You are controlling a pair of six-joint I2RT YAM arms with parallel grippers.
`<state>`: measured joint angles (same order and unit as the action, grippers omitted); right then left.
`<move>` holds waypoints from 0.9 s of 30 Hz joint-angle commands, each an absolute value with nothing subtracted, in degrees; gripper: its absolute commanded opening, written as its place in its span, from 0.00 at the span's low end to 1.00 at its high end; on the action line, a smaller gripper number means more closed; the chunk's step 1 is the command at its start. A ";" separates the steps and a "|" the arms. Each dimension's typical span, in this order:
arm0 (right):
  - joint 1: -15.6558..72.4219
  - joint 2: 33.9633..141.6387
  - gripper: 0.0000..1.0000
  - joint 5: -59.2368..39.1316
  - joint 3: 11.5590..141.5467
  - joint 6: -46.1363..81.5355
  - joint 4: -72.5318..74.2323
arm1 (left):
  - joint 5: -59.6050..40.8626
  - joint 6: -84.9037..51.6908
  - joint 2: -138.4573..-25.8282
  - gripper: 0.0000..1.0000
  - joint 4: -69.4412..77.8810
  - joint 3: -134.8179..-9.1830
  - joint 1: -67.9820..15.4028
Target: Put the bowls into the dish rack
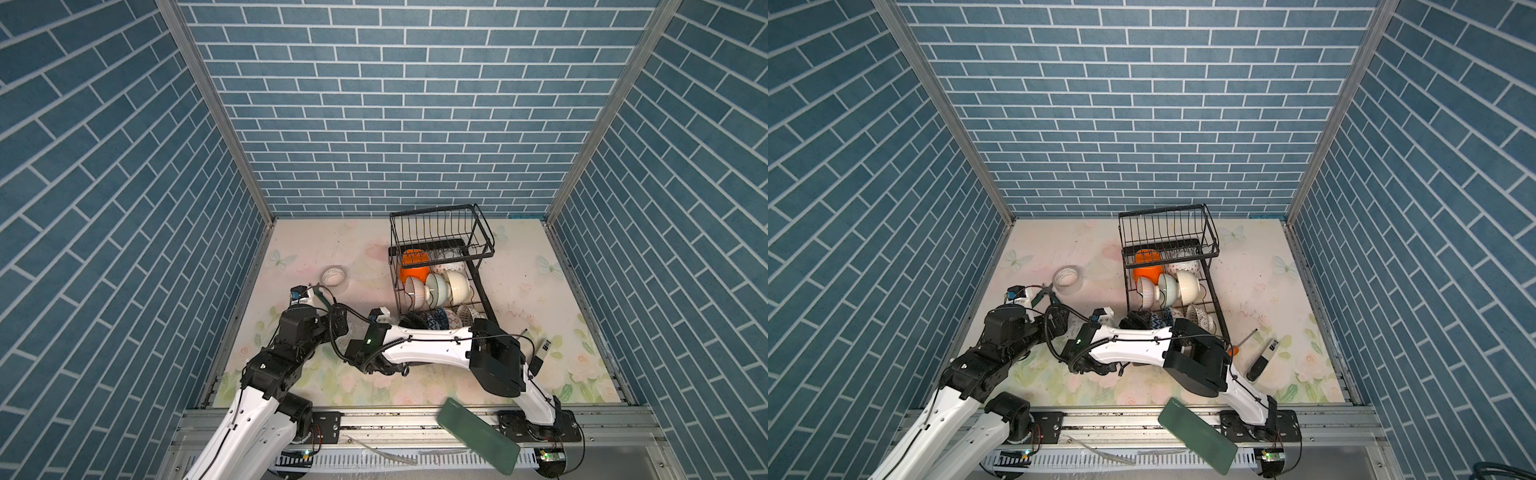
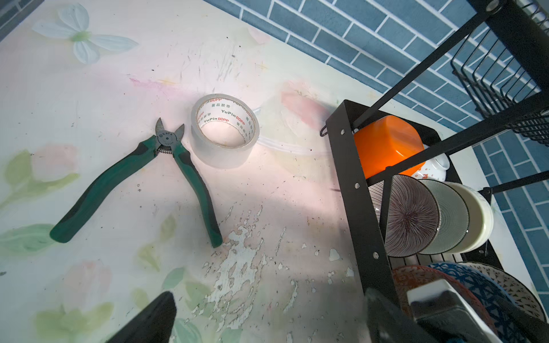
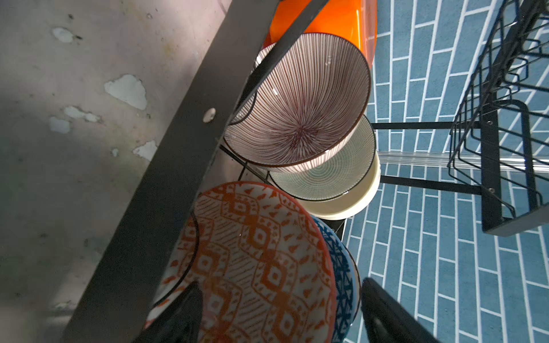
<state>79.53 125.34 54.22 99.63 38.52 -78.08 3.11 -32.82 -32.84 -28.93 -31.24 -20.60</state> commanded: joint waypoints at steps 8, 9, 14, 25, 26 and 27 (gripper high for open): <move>78.88 117.10 0.84 51.36 95.52 37.13 -70.46 | 4.21 -32.69 -33.36 1.00 -28.50 -33.05 -19.70; 78.69 116.11 0.84 50.91 95.14 36.73 -69.42 | 3.91 -32.85 -33.48 1.00 -28.33 -33.28 -19.56; 77.60 110.44 0.84 47.54 91.94 34.31 -62.41 | 2.04 -33.22 -34.23 1.00 -26.41 -33.75 -18.54; 73.08 97.67 0.84 42.13 82.09 34.15 -51.38 | 1.51 -31.94 -36.21 1.00 -26.85 -34.54 -16.06; 72.07 95.70 0.84 42.10 80.44 34.68 -50.98 | 1.99 -31.43 -36.21 1.00 -27.11 -34.65 -15.70; 71.08 93.89 0.84 42.10 78.89 35.09 -50.62 | 2.86 -31.08 -36.19 1.00 -27.66 -34.83 -15.35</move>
<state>73.38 98.91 42.94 82.26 33.61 -52.88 1.67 -32.51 -36.32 -27.14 -33.45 -16.47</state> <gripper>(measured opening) 0.843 0.996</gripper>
